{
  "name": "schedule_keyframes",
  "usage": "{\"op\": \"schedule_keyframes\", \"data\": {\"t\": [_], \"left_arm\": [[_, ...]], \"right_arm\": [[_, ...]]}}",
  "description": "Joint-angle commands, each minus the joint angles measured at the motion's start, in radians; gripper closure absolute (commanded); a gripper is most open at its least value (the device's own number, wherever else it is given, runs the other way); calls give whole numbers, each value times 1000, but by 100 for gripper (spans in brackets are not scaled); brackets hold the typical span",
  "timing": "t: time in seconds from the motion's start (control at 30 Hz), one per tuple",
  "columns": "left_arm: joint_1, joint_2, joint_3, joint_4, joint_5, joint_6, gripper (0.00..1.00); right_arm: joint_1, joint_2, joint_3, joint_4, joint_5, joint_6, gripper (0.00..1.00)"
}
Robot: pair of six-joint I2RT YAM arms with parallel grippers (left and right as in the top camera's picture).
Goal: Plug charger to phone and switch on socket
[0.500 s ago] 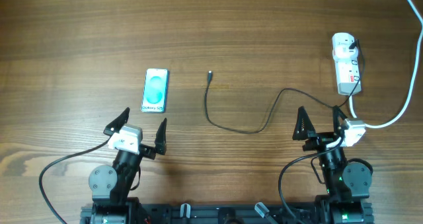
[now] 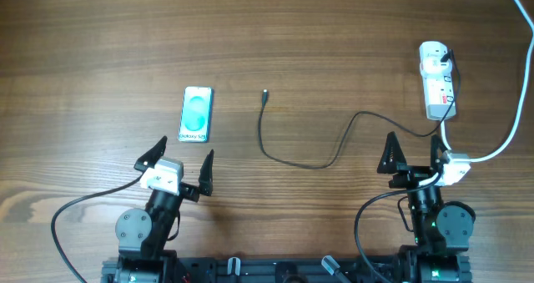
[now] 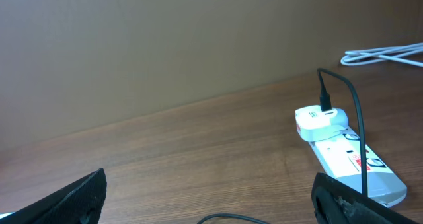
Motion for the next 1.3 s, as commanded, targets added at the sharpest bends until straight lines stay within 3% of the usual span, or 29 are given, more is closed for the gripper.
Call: {"op": "schedule_keyframes", "data": {"t": [0.0,1.17,1.27], "left_arm": [[-4,-3,-6,-4,-17,1,0],[-4,3,-6,-3,-9,1,0],[-5,6,-6,-4,-1,0,0]], "right_arm": [[-3,-2,-1,2,14,-14,0],[-3,-2,-1,2,13,-14,0],[-3,5,-1,1,-8,103,0]]}}
